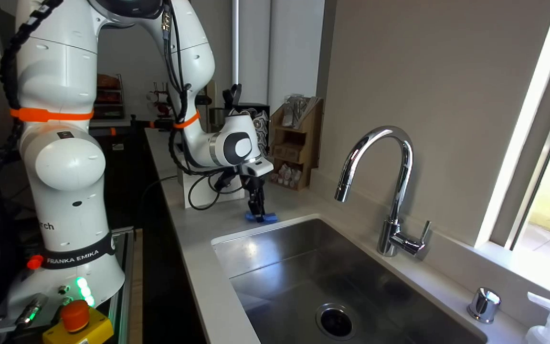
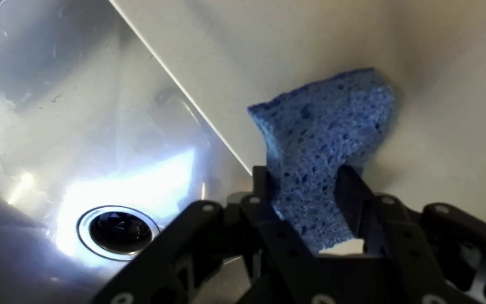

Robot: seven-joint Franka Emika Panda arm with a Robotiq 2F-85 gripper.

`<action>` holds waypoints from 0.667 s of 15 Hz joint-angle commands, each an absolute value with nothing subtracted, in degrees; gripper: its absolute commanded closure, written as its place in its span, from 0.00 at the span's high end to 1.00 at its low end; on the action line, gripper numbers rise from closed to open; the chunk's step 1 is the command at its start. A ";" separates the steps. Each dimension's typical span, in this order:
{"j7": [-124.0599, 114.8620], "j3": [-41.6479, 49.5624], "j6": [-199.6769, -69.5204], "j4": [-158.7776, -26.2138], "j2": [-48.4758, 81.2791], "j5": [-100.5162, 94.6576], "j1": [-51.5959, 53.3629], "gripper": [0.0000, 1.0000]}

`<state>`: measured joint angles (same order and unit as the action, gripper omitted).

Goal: Use the blue sponge to wipe the countertop

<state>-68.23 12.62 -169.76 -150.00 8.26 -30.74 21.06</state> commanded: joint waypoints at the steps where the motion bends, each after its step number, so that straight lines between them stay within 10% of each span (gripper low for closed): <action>1: -70.49 12.81 -172.68 -149.15 11.55 -31.90 21.98 0.17; 10: -68.35 12.26 -174.09 -147.22 13.86 -31.20 21.23 0.09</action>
